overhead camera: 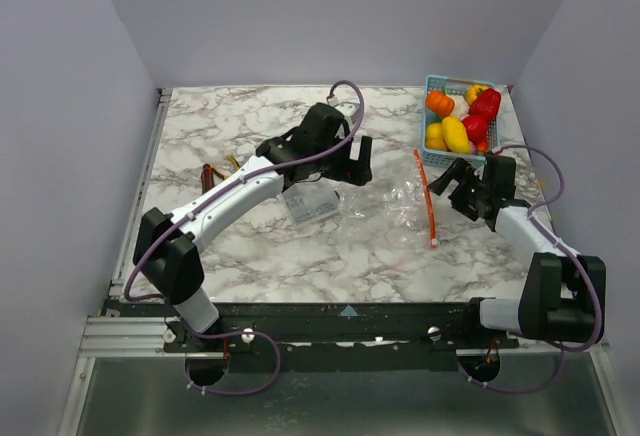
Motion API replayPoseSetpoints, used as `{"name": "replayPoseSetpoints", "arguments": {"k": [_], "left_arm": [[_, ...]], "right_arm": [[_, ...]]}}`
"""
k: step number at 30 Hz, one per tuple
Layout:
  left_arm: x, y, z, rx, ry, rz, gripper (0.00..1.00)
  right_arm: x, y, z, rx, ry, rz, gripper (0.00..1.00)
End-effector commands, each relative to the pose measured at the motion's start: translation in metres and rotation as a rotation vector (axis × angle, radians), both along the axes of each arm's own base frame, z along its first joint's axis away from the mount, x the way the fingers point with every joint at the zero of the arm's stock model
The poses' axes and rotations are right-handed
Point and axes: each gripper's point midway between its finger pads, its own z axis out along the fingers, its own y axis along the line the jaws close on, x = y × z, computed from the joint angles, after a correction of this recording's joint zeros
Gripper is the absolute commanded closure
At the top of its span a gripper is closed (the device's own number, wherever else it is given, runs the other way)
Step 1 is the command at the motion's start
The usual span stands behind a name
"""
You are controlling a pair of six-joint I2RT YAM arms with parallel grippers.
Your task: Place the food in the zip-top bag and seal the zipper
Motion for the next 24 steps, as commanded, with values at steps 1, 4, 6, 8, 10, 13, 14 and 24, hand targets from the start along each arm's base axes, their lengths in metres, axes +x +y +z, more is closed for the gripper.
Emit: {"name": "replayPoseSetpoints", "arguments": {"k": [1,4,6,8,10,13,14,24], "left_arm": [[-0.022,-0.002,0.039,-0.103,-0.067,-0.124,0.03],[-0.034,-0.003,0.044,-0.119,-0.080,-0.193,0.04],[-0.038,-0.002,0.044,-0.114,-0.092,-0.215,0.04],[-0.041,-0.002,0.046,-0.117,-0.096,-0.227,0.05],[-0.044,-0.003,0.050,-0.130,-0.099,-0.244,0.06],[-0.047,-0.006,0.047,-0.134,-0.081,-0.262,0.07],[-0.049,-0.007,0.047,-0.135,-0.067,-0.268,0.08],[-0.065,-0.021,0.039,-0.151,-0.018,-0.332,0.10]], "right_arm": [[0.012,0.035,0.005,0.188,-0.091,0.145,0.04],[0.011,0.044,0.005,0.232,-0.125,0.181,0.09],[0.010,0.045,0.005,0.233,-0.138,0.184,0.12],[0.009,0.044,0.004,0.223,-0.144,0.184,0.19],[0.008,0.044,0.006,0.221,-0.149,0.184,0.29],[0.002,0.045,0.011,0.214,-0.170,0.200,0.30],[0.001,0.046,0.013,0.210,-0.180,0.209,0.30],[-0.007,0.057,0.008,0.227,-0.190,0.308,0.47]]}}
